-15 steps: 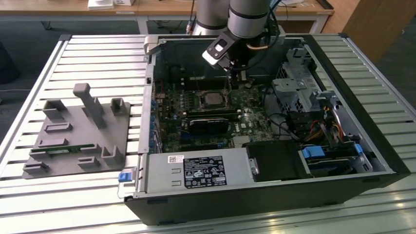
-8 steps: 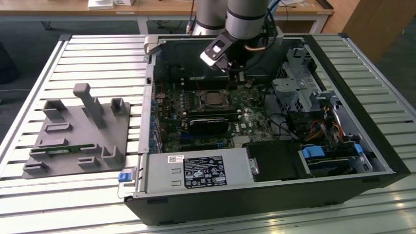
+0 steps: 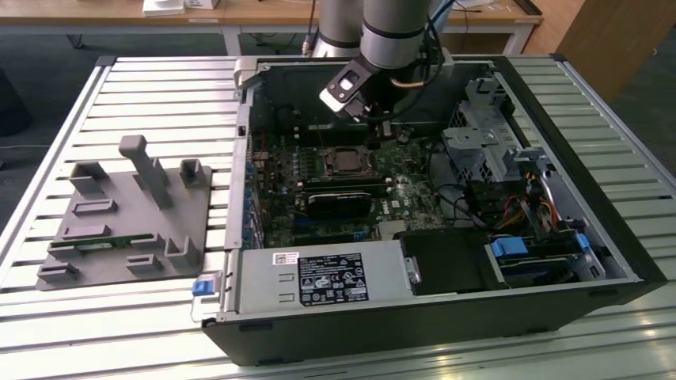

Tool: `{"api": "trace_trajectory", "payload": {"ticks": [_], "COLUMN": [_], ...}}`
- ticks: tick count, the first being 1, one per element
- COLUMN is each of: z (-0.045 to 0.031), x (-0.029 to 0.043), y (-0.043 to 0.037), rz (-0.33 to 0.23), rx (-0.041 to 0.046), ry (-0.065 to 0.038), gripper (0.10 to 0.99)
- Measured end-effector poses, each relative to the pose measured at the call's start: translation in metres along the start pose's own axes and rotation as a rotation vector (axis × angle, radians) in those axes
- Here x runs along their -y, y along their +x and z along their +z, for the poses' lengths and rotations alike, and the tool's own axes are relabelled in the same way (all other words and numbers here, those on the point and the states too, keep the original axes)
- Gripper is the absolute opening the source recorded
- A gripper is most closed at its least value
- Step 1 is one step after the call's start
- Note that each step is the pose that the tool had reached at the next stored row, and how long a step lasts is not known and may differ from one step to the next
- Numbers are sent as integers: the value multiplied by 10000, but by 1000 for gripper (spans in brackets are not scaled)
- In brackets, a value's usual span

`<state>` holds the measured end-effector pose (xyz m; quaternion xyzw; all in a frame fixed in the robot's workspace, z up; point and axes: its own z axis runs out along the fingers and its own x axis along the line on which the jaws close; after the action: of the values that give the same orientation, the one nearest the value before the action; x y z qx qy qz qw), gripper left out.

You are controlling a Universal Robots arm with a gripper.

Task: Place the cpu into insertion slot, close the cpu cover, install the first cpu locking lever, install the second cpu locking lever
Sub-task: 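Close the cpu cover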

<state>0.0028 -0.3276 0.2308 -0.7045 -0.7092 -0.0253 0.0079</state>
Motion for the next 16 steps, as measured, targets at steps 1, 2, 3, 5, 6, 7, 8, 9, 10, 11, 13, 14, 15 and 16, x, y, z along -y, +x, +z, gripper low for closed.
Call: {"api": "trace_trajectory", "payload": {"ticks": [1, 2, 3, 5, 6, 7, 8, 9, 10, 11, 13, 14, 15, 16], "z": [2, 3, 3, 5, 8, 15, 28, 46, 63, 77, 94, 99, 102, 105], "x": [39, 79, 112, 160, 178, 190, 201, 212, 223, 234, 254, 270, 288, 305], "y": [0, 0, 0, 0, 1, 1, 0, -1, -2, -2, -3, -4, -4, -4], "rz": [-1, -1, 0, 0, 0, 0, 0, 0, -1, -3, -13, -25, -39, -53], "rx": [1, 2, 3, 0, -1, -3, -1, 2, 0, 1, 0, 0, 1, 0], "ry": [0, 1, 1, 0, -1, -2, -1, 0, 0, 0, 0, 1, 2, 2], "gripper": [106, 106, 106, 106, 106, 106, 106, 106, 106, 106, 106, 106, 106, 106]}}
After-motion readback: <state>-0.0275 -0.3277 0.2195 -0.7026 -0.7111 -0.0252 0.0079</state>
